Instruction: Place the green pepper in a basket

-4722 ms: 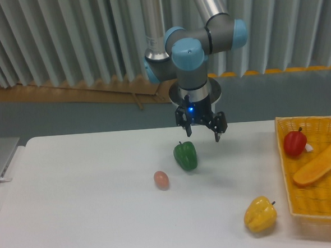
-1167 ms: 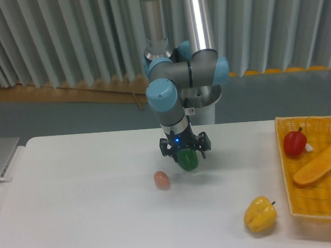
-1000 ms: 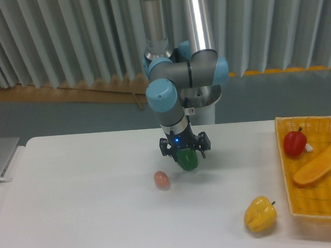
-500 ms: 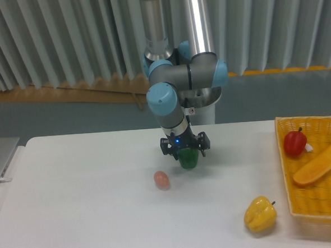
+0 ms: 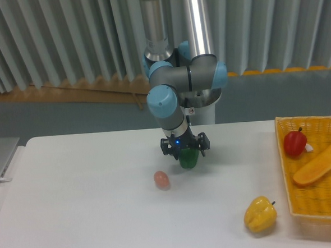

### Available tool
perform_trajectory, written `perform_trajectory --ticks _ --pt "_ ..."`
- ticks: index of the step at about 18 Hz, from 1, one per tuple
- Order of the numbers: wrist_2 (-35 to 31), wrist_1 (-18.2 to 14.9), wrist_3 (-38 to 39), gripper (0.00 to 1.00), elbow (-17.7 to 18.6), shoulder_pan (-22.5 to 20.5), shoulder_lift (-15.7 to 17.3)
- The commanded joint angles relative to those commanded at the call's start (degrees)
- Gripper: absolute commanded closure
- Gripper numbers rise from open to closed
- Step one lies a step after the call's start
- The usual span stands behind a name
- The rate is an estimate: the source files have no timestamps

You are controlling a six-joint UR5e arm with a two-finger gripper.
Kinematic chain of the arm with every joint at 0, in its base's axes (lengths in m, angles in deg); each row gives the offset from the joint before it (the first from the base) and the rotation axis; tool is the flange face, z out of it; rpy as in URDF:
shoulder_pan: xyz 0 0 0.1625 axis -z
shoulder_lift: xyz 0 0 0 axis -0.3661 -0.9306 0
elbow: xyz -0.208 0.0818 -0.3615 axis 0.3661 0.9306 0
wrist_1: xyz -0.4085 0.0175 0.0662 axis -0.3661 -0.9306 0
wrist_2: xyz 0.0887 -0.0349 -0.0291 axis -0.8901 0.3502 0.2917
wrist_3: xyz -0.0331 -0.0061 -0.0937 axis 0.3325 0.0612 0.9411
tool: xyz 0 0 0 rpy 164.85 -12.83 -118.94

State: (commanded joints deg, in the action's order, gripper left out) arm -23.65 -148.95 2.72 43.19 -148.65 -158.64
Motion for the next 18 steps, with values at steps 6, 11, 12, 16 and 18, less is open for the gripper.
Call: perform_trajectory --ticks 6,11,12,16,18 --pt "-0.5 0.0 -0.1 0.47 -0.8 -0.4 0.1" --pt "-0.5 -0.1 -0.5 0.47 -1.2 -0.8 0.4" --pt "-0.5 -0.2 -0.6 0.47 -1.6 -1.0 0.4" --pt "-0.5 -0.4 -1.3 0.47 -2.6 -2.6 1.9" --pt "-0.2 -2.1 -5.7 0.47 -3.1 -4.6 3.9"
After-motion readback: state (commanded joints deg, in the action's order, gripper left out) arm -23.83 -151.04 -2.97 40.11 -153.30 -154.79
